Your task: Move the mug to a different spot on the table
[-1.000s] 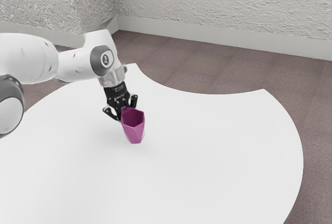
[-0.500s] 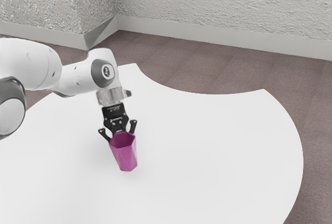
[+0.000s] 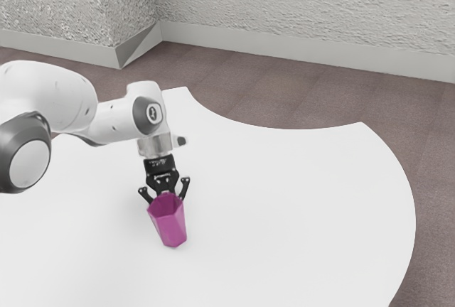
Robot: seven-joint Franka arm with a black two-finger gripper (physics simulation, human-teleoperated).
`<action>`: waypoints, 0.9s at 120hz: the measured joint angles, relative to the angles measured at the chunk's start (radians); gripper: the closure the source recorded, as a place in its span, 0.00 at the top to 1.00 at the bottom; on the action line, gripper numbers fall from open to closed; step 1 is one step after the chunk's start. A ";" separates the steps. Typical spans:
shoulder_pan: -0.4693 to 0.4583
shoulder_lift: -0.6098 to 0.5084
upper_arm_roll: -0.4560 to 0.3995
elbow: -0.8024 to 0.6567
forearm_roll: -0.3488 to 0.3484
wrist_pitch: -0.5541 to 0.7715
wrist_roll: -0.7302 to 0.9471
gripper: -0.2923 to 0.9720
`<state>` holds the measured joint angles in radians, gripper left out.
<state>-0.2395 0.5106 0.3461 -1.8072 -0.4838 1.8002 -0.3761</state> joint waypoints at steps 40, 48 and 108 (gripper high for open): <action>0.000 -0.001 -0.001 -0.012 -0.012 0.029 0.074 0.44; 0.000 -0.002 -0.001 -0.010 -0.014 0.036 0.085 0.47; 0.000 -0.313 0.077 0.098 0.199 0.010 0.161 0.63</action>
<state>-0.2392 0.1972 0.4231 -1.7090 -0.2850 1.8101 -0.2154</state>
